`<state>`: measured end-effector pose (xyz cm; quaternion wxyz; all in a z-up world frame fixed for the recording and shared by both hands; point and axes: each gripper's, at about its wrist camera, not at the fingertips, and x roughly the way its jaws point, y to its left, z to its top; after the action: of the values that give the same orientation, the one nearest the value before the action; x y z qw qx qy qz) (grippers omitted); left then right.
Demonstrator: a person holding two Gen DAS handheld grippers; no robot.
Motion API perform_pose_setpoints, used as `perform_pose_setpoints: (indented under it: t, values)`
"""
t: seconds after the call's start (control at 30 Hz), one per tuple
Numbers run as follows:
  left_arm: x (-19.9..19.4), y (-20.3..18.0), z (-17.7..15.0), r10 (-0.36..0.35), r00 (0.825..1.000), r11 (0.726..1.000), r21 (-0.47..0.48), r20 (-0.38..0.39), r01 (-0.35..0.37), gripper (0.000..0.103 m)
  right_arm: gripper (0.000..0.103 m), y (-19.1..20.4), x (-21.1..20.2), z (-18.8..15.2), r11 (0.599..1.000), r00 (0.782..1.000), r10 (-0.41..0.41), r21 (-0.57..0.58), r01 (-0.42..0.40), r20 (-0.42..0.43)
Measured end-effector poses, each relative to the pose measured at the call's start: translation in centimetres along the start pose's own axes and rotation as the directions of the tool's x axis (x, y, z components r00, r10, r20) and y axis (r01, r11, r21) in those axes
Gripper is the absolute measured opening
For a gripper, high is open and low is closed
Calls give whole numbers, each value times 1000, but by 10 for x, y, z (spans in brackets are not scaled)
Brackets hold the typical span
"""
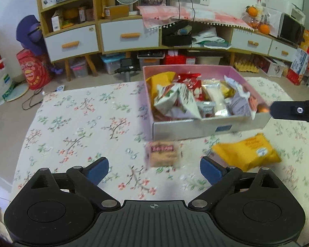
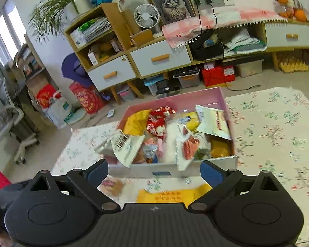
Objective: Organize snacks
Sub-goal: 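Withdraw both tools toward the beef cake and yellow waffle packets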
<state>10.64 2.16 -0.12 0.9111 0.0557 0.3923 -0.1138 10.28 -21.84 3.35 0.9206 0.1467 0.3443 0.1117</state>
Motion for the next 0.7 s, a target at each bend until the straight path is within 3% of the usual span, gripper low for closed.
perform_pose_setpoints:
  t: [0.23, 0.43, 0.7]
  values:
    - [3, 6, -15, 34, 999, 999, -34, 1, -34, 97, 75, -5, -7, -21, 990, 998, -67, -122, 64, -19]
    - [11, 12, -25, 50, 996, 997, -68, 75, -45, 97, 76, -1, -10, -35, 964, 996, -87, -255, 80, -16]
    - [33, 0, -36, 13, 995, 998, 58, 100, -19, 97, 77, 2, 4, -57, 890, 993, -106, -452, 67, -61]
